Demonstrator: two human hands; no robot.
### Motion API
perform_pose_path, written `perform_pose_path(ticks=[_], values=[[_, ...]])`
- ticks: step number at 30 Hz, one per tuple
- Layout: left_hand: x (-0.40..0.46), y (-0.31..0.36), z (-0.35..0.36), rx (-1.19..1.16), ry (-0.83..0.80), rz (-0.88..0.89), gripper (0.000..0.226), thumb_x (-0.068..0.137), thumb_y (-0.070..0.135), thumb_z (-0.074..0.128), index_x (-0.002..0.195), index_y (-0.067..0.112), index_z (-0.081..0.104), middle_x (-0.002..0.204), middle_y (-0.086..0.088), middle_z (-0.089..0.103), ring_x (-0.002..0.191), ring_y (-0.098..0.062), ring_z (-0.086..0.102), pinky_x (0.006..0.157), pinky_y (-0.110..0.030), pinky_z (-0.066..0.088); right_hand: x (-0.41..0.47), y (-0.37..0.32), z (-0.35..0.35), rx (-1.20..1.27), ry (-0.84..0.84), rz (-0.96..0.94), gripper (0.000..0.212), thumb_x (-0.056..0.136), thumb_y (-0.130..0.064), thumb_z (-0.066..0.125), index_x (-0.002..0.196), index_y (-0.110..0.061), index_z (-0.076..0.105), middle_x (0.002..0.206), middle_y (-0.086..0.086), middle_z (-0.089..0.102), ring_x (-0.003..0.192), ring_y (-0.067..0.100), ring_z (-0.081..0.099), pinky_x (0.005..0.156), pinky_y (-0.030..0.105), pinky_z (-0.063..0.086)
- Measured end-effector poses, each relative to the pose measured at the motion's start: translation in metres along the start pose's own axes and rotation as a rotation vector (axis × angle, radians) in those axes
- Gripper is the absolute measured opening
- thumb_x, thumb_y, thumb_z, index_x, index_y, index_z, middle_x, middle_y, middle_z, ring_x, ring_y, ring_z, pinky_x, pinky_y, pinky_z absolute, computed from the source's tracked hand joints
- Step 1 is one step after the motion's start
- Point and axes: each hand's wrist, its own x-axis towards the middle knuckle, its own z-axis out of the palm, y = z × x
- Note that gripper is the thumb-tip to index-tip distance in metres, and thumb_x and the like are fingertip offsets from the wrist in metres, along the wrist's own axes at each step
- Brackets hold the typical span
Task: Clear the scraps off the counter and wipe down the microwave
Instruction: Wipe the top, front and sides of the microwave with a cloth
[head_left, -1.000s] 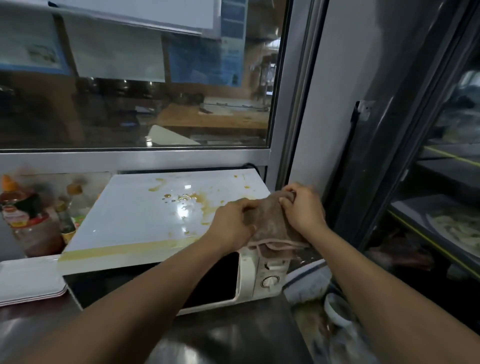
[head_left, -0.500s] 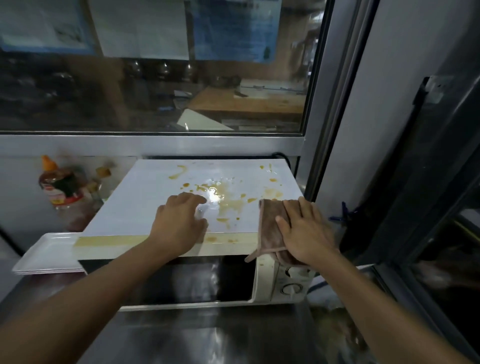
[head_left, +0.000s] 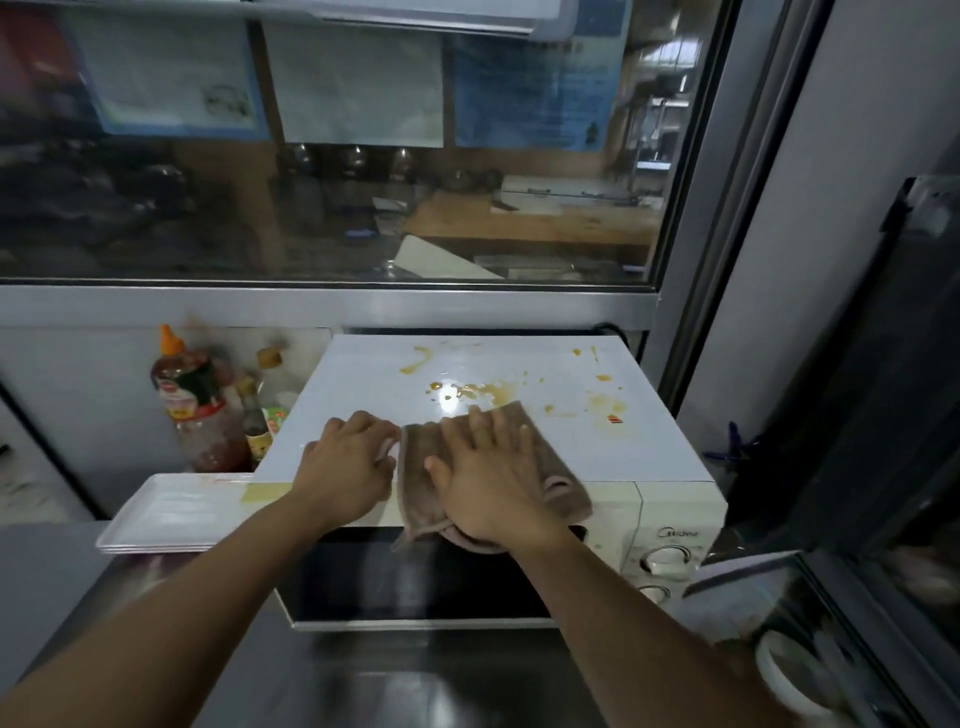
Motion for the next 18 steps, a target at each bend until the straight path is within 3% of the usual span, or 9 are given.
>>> perform_pose_path(ticks=[5,8,11,15,18], values=[[0.004,-0.011,-0.001,0.000,-0.027,0.062,0.039,0.090,0.021,0.048,0.128,0.029,0.050,0.130,0.006,0.046,0.115,-0.024,0.040,0.085,-0.036,0.038,0.003,0.020,-0.009,-0.014,-0.039,-0.059,0.059,0.094,-0.056,0.022,0.148,-0.034,0.014,0.159,-0.003,0.004,0.146,0.020,-0.002,0.116,0.046,0.000],[0.010,-0.018,-0.004,-0.006,-0.072,0.095,0.042,0.087,0.020,0.050,0.129,0.028,0.048,0.132,0.005,0.045,0.116,-0.023,0.040,0.092,-0.040,0.041,-0.003,0.065,-0.024,-0.064,-0.029,0.086,0.053,0.097,-0.051,0.019,0.148,-0.036,0.015,0.159,-0.007,0.005,0.146,0.018,0.000,0.117,0.044,0.004],[0.017,-0.035,-0.011,0.011,-0.004,0.067,0.046,0.087,0.021,0.047,0.133,0.025,0.043,0.137,0.002,0.045,0.120,-0.027,0.040,0.098,-0.045,0.039,-0.004,0.088,-0.028,-0.043,-0.042,0.229,0.052,0.097,-0.053,0.017,0.147,-0.039,0.013,0.159,-0.009,0.002,0.146,0.016,-0.002,0.117,0.044,0.002],[0.023,-0.064,-0.010,0.056,-0.053,0.064,0.042,0.090,0.029,0.043,0.131,0.019,0.043,0.140,0.000,0.043,0.128,-0.027,0.038,0.104,-0.043,0.033,0.017,0.060,-0.016,-0.056,-0.034,0.325,0.060,0.093,-0.060,0.013,0.148,-0.036,0.011,0.159,-0.004,-0.001,0.146,0.021,-0.005,0.116,0.050,-0.002],[0.027,-0.071,-0.008,0.029,-0.058,0.076,0.045,0.089,0.035,0.043,0.132,0.021,0.043,0.139,0.002,0.042,0.128,-0.024,0.037,0.106,-0.039,0.029,0.040,0.015,-0.004,-0.041,-0.051,0.211,0.061,0.092,-0.061,0.017,0.148,-0.035,0.012,0.160,-0.002,0.000,0.146,0.023,-0.007,0.116,0.051,-0.003]])
